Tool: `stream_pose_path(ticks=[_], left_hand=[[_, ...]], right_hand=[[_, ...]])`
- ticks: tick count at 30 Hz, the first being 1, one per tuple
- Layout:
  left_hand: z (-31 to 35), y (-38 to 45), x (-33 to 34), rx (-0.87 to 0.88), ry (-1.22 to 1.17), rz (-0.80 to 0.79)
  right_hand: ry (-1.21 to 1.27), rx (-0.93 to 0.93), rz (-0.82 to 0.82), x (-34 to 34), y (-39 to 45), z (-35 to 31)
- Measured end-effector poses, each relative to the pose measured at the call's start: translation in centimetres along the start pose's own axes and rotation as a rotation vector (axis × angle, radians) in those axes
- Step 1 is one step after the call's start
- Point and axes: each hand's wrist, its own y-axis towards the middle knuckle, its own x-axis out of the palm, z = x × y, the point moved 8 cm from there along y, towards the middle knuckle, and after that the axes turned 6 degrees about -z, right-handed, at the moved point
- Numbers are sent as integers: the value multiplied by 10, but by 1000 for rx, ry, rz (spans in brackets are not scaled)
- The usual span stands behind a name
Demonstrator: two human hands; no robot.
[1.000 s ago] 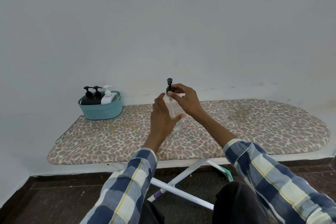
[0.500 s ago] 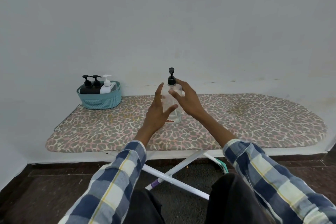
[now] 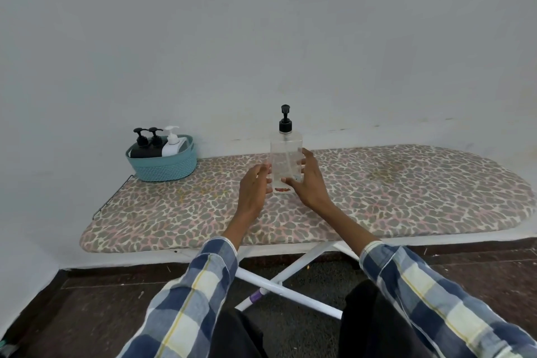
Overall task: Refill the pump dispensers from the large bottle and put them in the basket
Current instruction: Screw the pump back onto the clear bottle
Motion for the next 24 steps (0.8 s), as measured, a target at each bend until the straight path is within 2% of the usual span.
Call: stream_pose_path(ticks=[4, 14, 19, 24], left_hand=[[7, 18, 48, 6, 40, -92], [40, 62, 217, -12, 21, -299], [49, 90, 283, -35, -56, -382], [54, 114, 323, -21, -18, -456]], right_hand=[[19, -1, 85, -40, 4, 21], [82, 155, 359, -176, 16, 108], [-5, 135, 365, -218, 37, 136], [-29, 94, 389, -245, 58, 167]])
